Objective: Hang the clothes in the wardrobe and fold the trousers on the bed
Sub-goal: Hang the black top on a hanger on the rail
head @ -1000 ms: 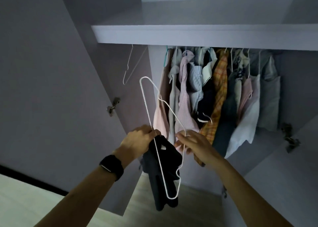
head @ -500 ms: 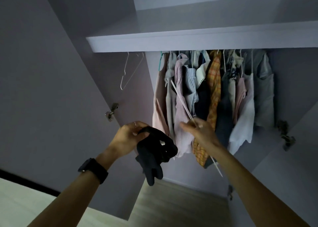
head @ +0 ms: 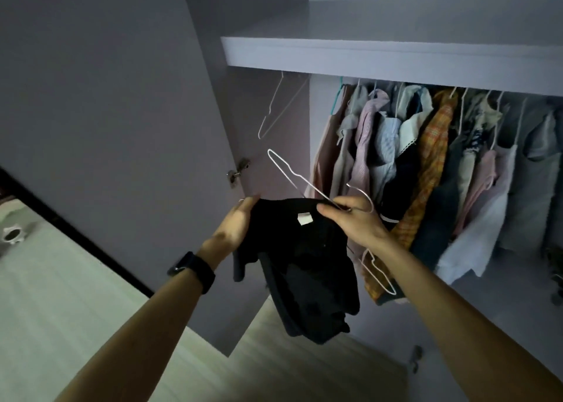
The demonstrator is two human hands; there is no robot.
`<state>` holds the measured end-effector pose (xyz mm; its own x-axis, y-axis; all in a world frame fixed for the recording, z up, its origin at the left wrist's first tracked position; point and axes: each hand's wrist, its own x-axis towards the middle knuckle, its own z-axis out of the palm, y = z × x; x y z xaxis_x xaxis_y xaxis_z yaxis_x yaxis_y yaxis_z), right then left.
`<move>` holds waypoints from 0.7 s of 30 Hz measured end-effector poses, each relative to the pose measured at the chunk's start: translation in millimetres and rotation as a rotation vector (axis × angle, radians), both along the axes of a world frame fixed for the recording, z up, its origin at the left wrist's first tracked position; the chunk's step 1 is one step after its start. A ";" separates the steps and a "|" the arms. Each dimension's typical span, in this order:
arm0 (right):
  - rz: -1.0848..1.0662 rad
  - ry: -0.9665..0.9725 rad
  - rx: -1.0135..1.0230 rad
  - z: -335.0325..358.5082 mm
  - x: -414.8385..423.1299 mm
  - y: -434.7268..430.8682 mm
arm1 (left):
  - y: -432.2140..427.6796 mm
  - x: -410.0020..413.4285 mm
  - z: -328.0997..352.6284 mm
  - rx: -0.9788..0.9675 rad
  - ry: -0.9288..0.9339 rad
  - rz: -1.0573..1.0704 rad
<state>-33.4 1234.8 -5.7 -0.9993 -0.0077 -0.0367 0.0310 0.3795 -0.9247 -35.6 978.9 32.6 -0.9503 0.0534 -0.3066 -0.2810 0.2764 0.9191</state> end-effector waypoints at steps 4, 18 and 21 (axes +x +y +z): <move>0.063 0.090 0.120 11.8 -4.7 0.3 | -10.0 12.9 -13.4 -0.656 0.151 -0.147; 0.145 0.193 0.019 42.8 6.1 -6.1 | -28.0 6.9 -17.1 -1.002 0.605 -0.043; 0.042 0.214 0.144 37.7 9.4 2.0 | -19.7 5.4 -16.9 -0.948 0.449 0.002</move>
<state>-23.9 1236.8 32.0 -0.9834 -0.0597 0.1716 -0.1780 0.5041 -0.8451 -30.2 959.2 15.8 -0.9869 -0.0262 0.1589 0.0308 0.9378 0.3459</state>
